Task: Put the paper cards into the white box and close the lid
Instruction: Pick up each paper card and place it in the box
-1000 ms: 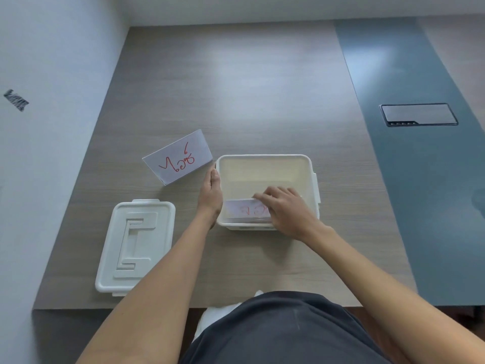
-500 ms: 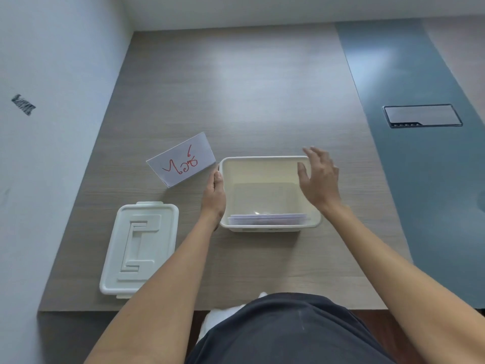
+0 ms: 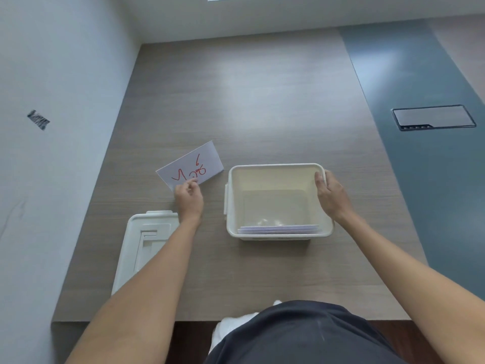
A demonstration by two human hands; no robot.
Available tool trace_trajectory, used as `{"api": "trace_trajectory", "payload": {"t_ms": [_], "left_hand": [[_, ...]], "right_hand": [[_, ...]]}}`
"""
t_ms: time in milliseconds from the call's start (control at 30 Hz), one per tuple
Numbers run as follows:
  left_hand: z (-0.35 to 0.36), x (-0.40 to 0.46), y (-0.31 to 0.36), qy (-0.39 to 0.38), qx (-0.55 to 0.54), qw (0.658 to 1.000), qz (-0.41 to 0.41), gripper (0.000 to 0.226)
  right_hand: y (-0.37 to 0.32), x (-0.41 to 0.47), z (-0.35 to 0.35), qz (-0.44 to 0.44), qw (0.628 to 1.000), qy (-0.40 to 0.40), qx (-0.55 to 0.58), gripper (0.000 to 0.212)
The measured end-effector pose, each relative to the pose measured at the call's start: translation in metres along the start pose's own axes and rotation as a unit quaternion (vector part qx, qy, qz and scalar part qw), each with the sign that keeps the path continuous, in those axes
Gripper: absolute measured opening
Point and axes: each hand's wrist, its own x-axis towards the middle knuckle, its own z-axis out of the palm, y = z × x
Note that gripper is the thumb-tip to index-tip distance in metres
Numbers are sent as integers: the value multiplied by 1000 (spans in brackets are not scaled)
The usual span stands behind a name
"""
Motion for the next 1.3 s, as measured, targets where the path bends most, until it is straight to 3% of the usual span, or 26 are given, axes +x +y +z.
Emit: {"api": "trace_trajectory", "payload": {"t_ms": [67,167,333,467,600,833,1067,1200,1300], "left_hand": [[-17,14,5,67,31,997,37,30],[-39,41,10,131,138,977,100,42],[-54,76,9,-17,354,933,63,53],[-53,91,3,-26,248,963,103,28],[-49,82,9,-32,112,987,112,20],[-44,65,52,0,26,988,155,30],[-38,15,123,-132,-67,966,214,23],[-35,-17,132,-225,-38,945,234,20],[-31,-40,124,-251,-26,931,265,20]], "right_hand": [[-1,-2,0,8,1000,3,8,32],[-2,-4,1,7,1000,8,12,33],[-2,-3,1,10,1000,16,15,37],[-2,-5,1,16,999,20,24,39],[-2,-5,1,16,999,20,41,45],[-4,-6,0,19,999,17,48,46],[-5,-7,-2,74,993,33,91,45],[-3,-6,-2,98,990,38,94,45],[-1,-5,-1,98,990,37,93,45]]}}
